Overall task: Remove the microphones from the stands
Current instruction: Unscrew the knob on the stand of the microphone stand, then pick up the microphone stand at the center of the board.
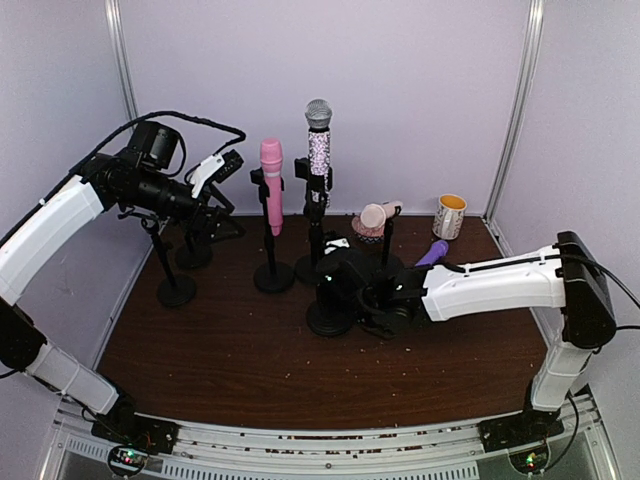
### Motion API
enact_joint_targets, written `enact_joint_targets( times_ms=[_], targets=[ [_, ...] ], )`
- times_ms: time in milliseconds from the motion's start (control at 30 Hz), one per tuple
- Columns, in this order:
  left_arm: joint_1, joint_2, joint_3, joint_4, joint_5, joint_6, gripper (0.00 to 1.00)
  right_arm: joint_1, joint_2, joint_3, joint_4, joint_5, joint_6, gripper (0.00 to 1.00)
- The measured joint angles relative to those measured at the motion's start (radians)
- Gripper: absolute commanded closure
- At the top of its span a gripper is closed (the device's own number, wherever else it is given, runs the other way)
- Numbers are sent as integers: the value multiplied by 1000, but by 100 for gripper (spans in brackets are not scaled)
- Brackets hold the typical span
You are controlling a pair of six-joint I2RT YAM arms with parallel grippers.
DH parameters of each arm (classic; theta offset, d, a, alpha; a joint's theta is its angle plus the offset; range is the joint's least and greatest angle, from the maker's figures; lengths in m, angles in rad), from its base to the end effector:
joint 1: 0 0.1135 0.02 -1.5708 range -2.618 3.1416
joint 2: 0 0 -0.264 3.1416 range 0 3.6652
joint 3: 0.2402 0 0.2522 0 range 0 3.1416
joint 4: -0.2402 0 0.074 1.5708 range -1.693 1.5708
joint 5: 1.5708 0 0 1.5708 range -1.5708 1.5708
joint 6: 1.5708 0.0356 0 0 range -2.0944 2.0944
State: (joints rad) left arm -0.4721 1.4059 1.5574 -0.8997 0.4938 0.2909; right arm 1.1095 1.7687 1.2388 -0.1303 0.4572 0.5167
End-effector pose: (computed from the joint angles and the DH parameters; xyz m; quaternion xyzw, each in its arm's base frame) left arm 0.2479 -0.1455 0.3985 0.4216 0.7885 -0.2582 0.3658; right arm 0.1909 0.3488 0.2353 -0.1602 0.8657 0.1712 0.4422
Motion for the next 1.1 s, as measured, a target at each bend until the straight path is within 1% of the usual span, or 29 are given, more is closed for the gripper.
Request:
enact_joint_targets(
  times_ms=[100, 200, 267, 400, 467, 700, 800, 867, 1100],
  targets=[
    [0, 0, 0, 0, -1, 0, 20, 37, 25, 32, -38, 97, -36, 90],
    [0, 0, 0, 0, -1, 0, 20, 59, 34, 34, -76, 181, -56, 86],
    [0, 0, 0, 0, -1, 0, 20, 63, 34, 29, -88, 203, -63, 79],
    [0, 0, 0, 0, -1, 0, 20, 63, 10, -21, -45, 212, -64, 63],
    [0, 0, 0, 0, -1, 0, 20, 63, -27, -67, -11, 203, -58, 58],
    [0, 0, 0, -1, -1, 0, 20, 63, -214, -219, 119, 149, -39, 57],
    [0, 0, 0, -1, -1, 1, 20, 63, -304, -282, 175, 135, -24, 54],
    [0, 0, 0, -1, -1, 4, 20, 62, -346, -314, 205, 130, -13, 53],
    [0, 2, 0, -1, 14, 6, 19, 29, -400, -330, 216, 115, 15, 52]
  ],
)
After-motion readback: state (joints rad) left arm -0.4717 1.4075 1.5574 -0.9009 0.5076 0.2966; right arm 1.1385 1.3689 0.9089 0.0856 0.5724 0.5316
